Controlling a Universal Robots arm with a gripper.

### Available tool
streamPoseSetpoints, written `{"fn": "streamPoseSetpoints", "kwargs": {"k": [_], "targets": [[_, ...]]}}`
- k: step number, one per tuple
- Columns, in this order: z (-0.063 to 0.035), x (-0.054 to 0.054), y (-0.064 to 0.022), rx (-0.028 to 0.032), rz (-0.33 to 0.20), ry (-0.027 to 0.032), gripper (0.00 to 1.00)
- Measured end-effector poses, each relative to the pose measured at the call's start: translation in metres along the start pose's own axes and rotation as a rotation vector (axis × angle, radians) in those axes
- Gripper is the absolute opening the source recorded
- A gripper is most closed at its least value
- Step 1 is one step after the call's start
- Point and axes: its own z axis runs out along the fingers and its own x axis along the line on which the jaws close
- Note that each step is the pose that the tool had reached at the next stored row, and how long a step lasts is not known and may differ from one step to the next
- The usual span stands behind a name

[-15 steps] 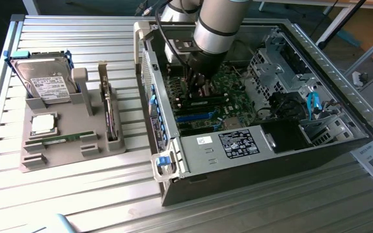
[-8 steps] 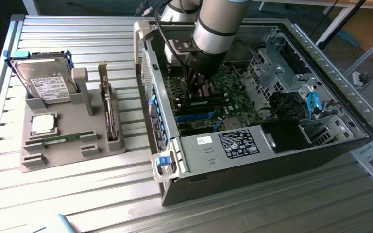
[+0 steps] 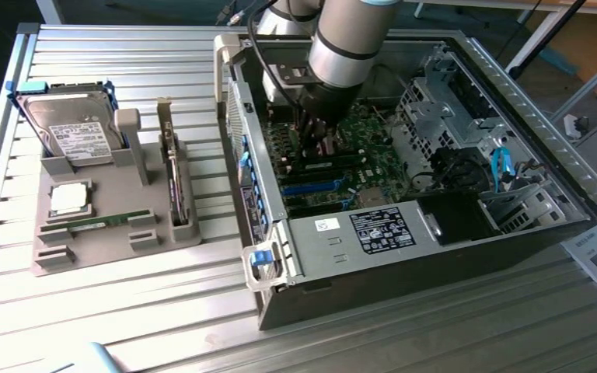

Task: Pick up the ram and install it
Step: 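Press down the ram until it locks into place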

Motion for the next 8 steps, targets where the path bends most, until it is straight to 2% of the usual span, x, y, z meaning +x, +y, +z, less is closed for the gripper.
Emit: {"fn": "streamPoseSetpoints", "kwargs": {"k": [4, 6, 8], "targets": [[-0.0002, 0.0, 0.0, 0.0003, 0.0, -0.0007, 0.1], [-0.0035, 0.0, 0.0, 0.0015, 0.0, -0.0026, 0.1], [-0.0105, 0.0, 0.0004, 0.0003, 0.0, 0.0007, 0.1]]}}
